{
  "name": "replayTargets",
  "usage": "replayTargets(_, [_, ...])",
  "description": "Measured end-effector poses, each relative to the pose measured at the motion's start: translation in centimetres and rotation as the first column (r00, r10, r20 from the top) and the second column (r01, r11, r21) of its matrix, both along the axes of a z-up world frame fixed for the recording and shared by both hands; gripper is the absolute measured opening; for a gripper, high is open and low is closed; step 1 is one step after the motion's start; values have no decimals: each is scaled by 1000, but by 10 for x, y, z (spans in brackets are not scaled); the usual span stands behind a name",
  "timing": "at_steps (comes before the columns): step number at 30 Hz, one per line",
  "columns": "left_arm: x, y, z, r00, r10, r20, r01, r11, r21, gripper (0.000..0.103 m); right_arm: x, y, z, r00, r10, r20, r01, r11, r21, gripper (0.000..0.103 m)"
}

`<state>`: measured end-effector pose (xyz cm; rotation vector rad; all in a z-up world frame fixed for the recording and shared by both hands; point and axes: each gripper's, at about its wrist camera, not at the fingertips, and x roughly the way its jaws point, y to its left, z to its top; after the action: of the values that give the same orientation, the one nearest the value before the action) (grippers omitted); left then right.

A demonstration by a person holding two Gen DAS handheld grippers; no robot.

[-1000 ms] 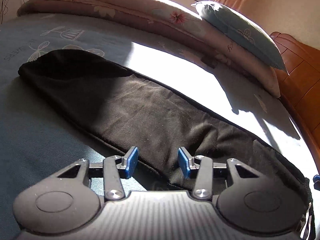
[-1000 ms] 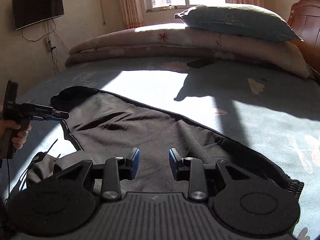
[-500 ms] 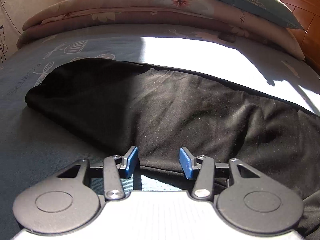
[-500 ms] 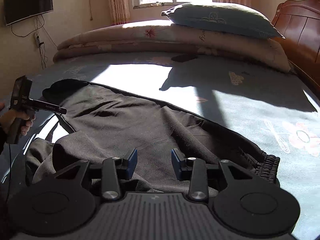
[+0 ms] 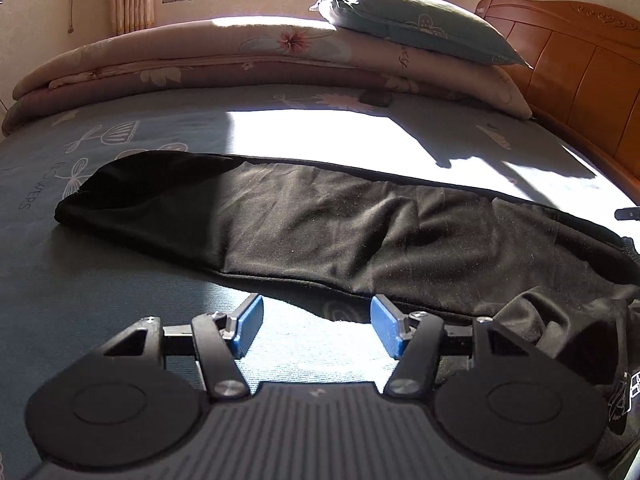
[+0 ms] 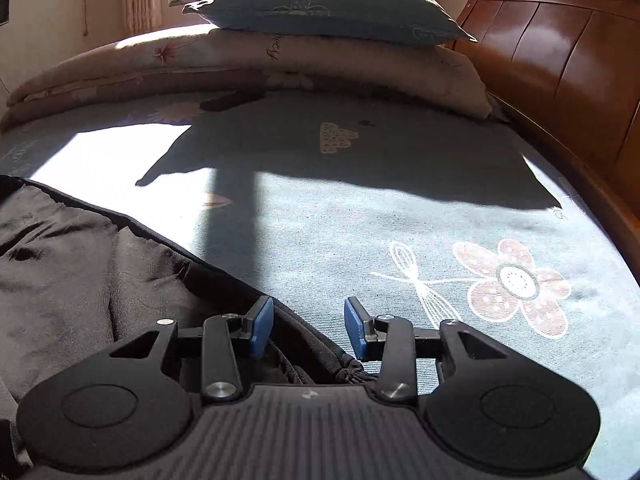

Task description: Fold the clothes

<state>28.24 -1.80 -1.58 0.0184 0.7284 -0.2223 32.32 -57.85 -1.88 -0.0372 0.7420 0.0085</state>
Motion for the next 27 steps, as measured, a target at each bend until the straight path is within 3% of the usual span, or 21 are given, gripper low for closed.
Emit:
replayTargets(6, [0,-10,-11,999,-14,-30,14,1000,6,61,34,6,-29,979,189,-81,-194,979,-65,56])
replayTargets(10, [3,-17,-18,998,-25,-50,25,1000,8,61,51,5,-47,959,247,-140,-248,969,8,54])
replayTargets(11, [3,-18,-20,998,-28,-54,29,1000,12,61,52,5,-46,959,251,-133,-250,968,28,46])
replayTargets(12, [4,-20,-21,998,-31,-58,32,999,15,61,52,5,-45,958,258,-127,-254,966,45,15])
replayTargets(13, [5,-22,-23,997,-34,-62,36,999,19,61,50,8,-42,960,257,-113,-257,966,18,3])
replayTargets(20, [5,-29,-20,999,-35,-39,36,999,8,61,59,18,-44,988,138,-68,-144,985,-95,4])
replayTargets(24, [4,-30,-19,998,-43,-39,44,999,6,61,54,32,-42,995,91,-50,-99,980,-173,16])
replayTargets(27, [-1,-31,-17,998,-49,-25,50,999,21,61,38,33,-20,997,75,4,-74,992,-100,19])
